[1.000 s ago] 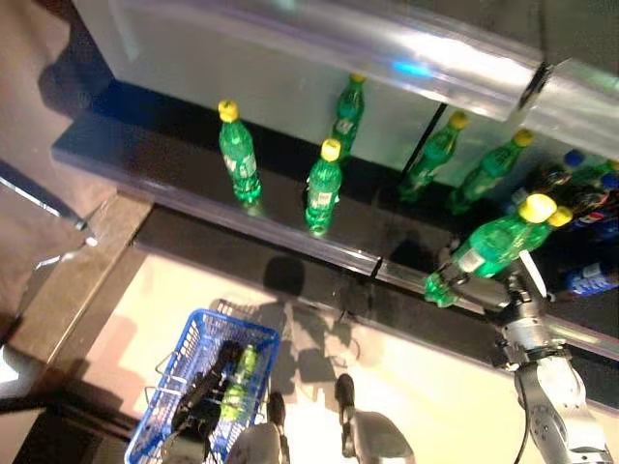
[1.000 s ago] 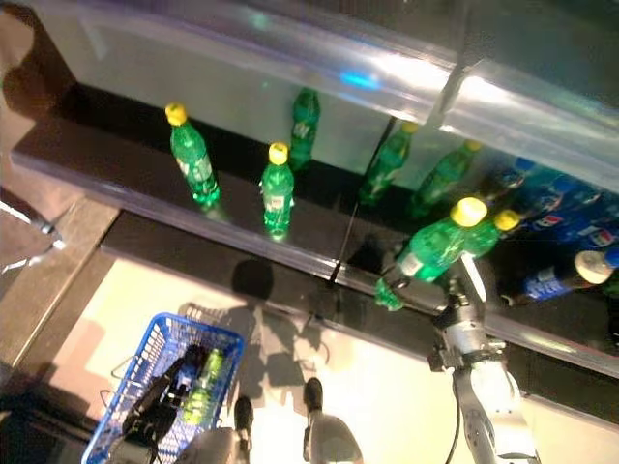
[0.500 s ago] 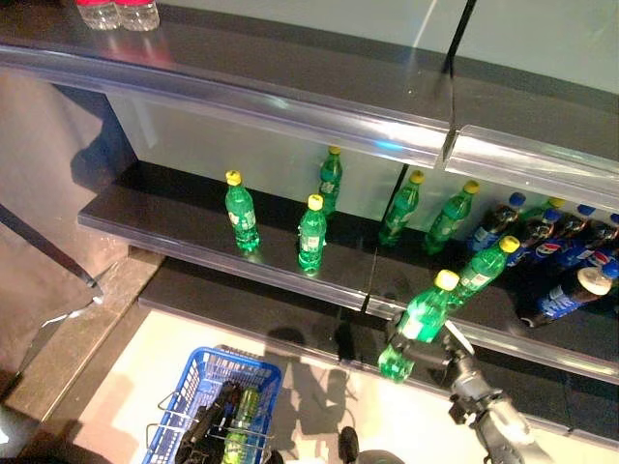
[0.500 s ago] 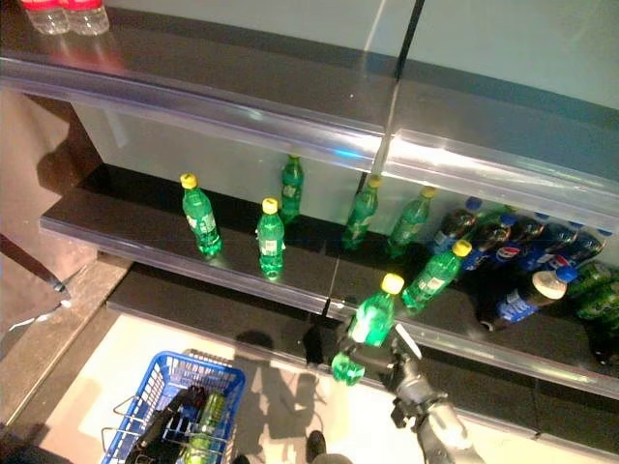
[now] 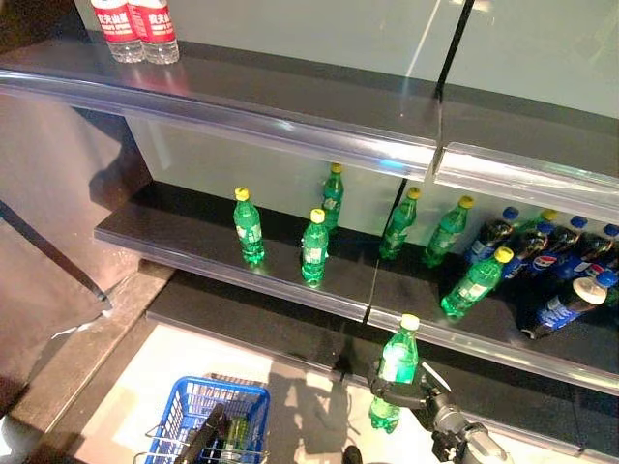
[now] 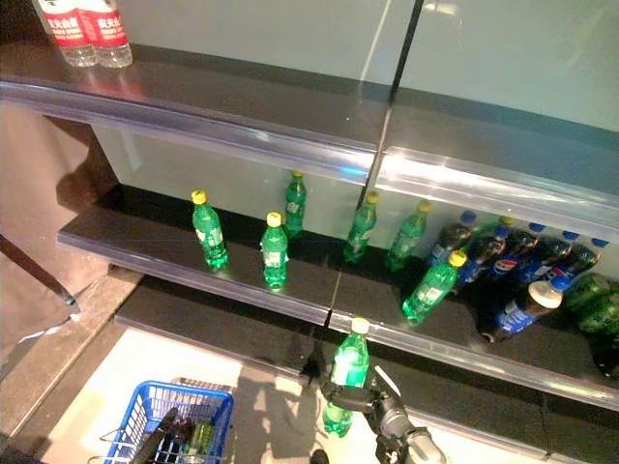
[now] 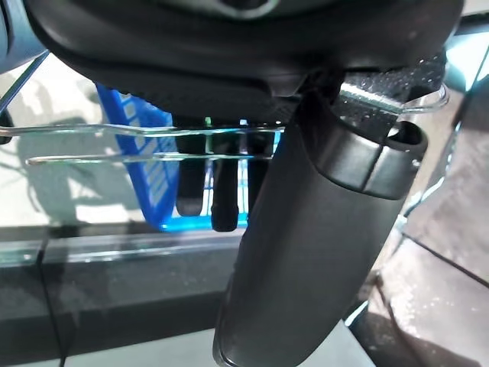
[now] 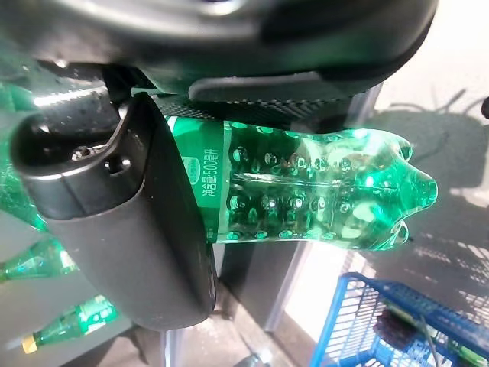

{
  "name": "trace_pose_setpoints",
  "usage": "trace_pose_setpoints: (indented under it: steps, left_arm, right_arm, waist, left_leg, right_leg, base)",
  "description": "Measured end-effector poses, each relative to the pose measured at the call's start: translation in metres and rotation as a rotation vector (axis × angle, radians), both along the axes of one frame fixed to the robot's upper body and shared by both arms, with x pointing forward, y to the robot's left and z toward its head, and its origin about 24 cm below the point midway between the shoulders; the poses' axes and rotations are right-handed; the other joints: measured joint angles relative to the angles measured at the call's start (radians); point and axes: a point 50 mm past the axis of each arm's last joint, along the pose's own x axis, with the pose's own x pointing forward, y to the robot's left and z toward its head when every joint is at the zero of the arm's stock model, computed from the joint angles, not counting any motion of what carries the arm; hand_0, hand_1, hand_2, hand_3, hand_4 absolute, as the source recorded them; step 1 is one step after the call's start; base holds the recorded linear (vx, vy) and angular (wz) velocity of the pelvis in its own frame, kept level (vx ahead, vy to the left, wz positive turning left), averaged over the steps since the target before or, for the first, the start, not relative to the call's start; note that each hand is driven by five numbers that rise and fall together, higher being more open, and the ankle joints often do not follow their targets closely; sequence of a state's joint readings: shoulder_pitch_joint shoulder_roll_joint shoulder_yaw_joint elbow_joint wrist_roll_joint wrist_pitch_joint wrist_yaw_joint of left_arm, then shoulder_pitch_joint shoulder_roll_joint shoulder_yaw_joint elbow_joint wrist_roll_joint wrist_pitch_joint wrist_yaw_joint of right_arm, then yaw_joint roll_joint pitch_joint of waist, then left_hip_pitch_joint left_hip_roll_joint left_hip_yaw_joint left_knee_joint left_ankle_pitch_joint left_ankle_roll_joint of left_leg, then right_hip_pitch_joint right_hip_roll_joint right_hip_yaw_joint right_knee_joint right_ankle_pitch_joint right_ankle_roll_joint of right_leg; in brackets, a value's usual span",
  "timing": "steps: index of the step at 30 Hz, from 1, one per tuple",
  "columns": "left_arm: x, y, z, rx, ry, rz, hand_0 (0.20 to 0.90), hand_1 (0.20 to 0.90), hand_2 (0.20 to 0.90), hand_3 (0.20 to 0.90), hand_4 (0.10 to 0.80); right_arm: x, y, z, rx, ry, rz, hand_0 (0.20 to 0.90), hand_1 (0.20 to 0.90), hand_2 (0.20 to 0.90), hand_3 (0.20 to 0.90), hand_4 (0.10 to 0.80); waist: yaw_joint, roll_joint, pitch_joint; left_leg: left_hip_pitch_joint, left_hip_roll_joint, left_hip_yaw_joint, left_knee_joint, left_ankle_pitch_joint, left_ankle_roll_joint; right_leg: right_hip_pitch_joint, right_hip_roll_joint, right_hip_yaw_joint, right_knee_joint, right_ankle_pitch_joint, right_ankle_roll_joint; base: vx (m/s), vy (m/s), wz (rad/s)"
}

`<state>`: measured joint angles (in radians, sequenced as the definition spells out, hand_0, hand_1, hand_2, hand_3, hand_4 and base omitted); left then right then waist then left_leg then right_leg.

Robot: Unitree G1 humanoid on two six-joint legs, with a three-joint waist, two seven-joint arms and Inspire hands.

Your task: Pick up the drink and place into the basket.

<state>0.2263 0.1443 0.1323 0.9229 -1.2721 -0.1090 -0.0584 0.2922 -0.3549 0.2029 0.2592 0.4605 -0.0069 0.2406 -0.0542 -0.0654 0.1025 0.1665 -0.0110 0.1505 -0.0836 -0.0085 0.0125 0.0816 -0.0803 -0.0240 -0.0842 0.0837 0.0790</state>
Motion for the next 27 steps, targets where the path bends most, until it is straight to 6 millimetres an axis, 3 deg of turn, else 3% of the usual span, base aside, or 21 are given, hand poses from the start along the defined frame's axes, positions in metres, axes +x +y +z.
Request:
trace_pose_setpoints:
  steps: [15,21,27]
  left_arm:
    - [0.000,0.000,0.002,0.003,-0.015,-0.002,0.300,0.300,0.300,0.200,0.100]
    - [0.013,0.000,0.008,0.013,-0.077,-0.031,0.300,0.300,0.300,0.200,0.100]
    - [0.028,-0.002,0.016,0.015,-0.141,-0.101,0.300,0.300,0.300,0.200,0.100]
  right_arm:
    - [-0.003,0.004,-0.004,-0.031,0.019,0.023,0.300,0.300,0.300,0.200,0.100]
    - [-0.004,0.009,-0.007,-0.070,0.035,0.075,0.300,0.300,0.300,0.200,0.100]
    - [-0.006,0.021,-0.016,-0.107,0.093,0.168,0.300,0.300,0.300,0.200,0.100]
  waist:
    - [0.000,0.003,-0.004]
    - [0.023,0.006,-0.002]
    - [0.062,0.013,0.002]
  left_leg:
    - [-0.003,0.001,-0.009,0.000,0.001,0.000]
    - [-0.011,0.001,-0.031,0.000,0.010,-0.001]
    - [-0.019,-0.002,-0.091,-0.002,0.028,-0.003]
  right_leg:
    - [0.000,0.001,-0.003,0.000,-0.001,-0.002]
    - [0.001,-0.008,-0.034,-0.005,-0.002,-0.004]
    - [0.018,-0.018,-0.104,-0.006,-0.008,-0.006]
  base:
    - [-0.003,0.007,0.00]
    - [-0.031,0.055,0.12]
    - [-0.025,0.062,0.32]
